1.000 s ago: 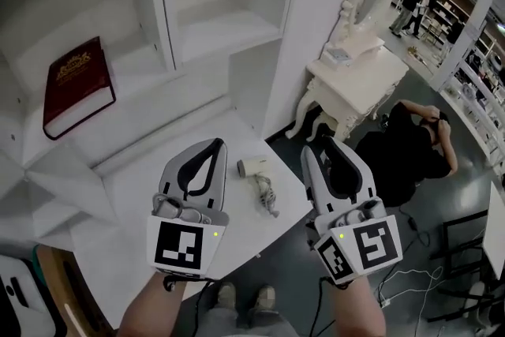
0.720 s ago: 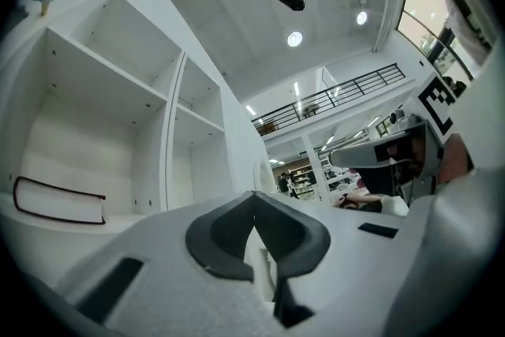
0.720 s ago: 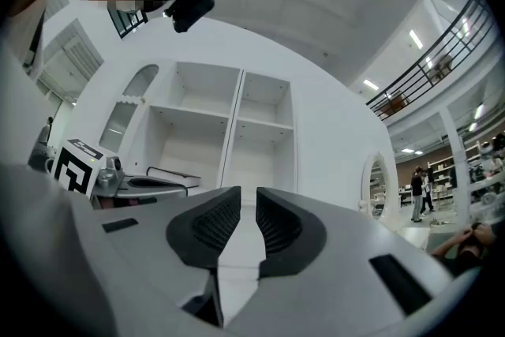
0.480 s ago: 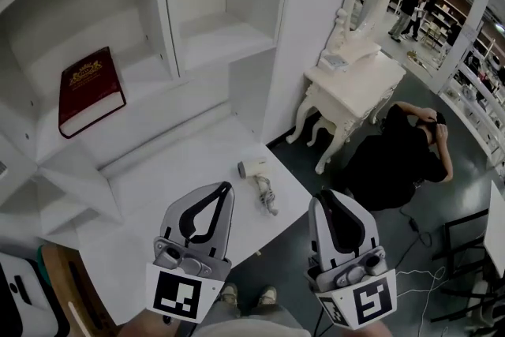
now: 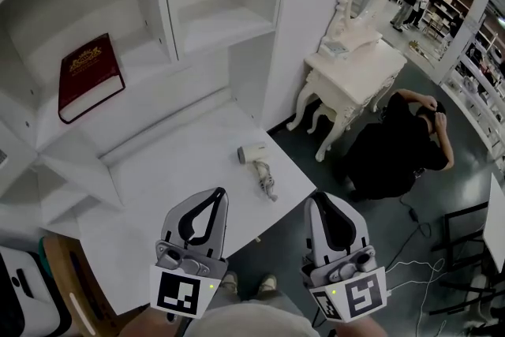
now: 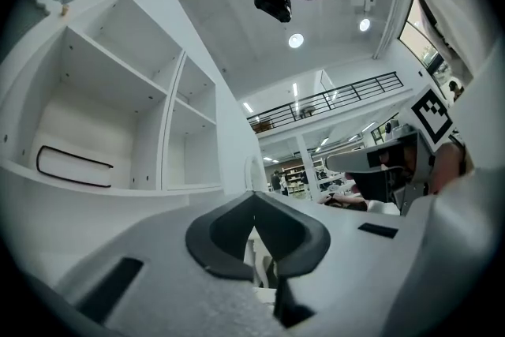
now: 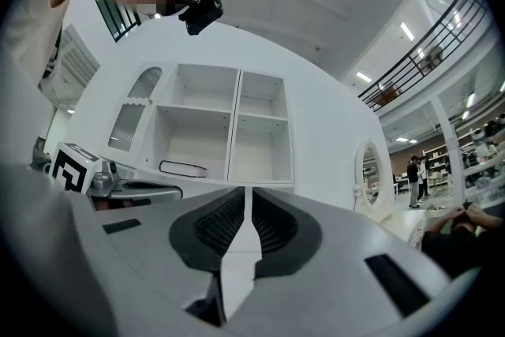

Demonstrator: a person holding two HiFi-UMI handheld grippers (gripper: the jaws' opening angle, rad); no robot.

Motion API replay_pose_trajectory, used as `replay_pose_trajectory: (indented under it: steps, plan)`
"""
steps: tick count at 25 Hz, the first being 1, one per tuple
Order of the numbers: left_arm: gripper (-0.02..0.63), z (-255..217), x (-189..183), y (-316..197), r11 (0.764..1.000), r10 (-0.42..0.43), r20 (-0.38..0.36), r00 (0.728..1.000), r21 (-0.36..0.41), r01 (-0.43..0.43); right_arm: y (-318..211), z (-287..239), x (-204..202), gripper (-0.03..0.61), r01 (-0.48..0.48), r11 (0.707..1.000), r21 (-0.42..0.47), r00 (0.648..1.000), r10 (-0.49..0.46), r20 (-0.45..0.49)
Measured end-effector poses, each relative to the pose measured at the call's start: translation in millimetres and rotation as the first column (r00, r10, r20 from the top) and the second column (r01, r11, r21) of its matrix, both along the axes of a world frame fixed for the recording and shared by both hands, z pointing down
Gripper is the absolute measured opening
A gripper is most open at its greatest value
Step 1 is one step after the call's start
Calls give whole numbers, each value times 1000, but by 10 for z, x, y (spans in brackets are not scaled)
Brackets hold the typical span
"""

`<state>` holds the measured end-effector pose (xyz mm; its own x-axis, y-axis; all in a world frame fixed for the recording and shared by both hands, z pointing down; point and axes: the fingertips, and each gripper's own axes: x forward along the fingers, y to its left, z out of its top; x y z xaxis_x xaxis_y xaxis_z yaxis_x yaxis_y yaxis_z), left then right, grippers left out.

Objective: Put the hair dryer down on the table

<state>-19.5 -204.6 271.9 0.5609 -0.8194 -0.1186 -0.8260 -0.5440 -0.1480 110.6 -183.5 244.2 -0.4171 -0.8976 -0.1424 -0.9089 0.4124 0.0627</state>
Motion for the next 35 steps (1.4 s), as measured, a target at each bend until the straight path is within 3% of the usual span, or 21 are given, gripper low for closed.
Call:
replay_pose_trajectory:
  steps: [35]
  plan:
    - [12,135,233,207,996,60,77,995,-75,-55,232,144,-130,21,71,997,-42,997,-71,0]
